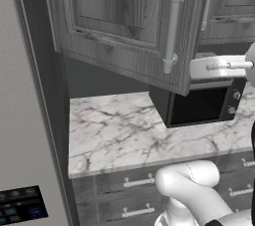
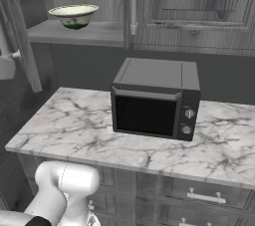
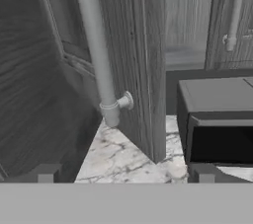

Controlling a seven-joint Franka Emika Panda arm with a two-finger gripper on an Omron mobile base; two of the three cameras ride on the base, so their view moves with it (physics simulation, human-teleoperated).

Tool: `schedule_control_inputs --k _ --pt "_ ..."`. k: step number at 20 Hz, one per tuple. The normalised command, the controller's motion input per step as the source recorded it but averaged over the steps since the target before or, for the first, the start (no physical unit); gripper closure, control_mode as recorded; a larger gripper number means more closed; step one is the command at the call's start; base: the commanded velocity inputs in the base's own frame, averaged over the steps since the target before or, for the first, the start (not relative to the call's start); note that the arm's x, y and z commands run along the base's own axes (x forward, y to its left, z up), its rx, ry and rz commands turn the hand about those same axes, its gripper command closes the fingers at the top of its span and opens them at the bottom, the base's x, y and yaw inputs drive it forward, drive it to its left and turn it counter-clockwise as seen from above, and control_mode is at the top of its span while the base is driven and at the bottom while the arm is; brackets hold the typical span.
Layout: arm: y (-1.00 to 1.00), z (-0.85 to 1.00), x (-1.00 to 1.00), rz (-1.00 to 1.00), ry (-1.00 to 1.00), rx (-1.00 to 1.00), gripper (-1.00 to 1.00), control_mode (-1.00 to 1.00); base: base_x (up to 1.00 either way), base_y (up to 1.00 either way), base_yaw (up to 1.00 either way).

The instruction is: Move the bowls from the cabinet to the plates on the dining table.

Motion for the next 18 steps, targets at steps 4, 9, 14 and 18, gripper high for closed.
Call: schedule_control_inputs --k 4,9,14,18 --pt "-0.74 0.00 -0.20 -0.21 0.12 0.18 -1.00 -1.00 0.00 0.00 0.00" --pt "-0.68 0.00 -0.01 -0.16 0.18 0.19 -1.00 -1.00 0.00 0.00 0.00" --pt "-0.66 0.00 0.19 -0.08 0.05 0.08 -1.00 -1.00 0.00 0.00 0.00" --pt "-0.33 0.00 0.80 -0.10 0.00 0.00 -1.00 -1.00 0.00 0.00 0.00"
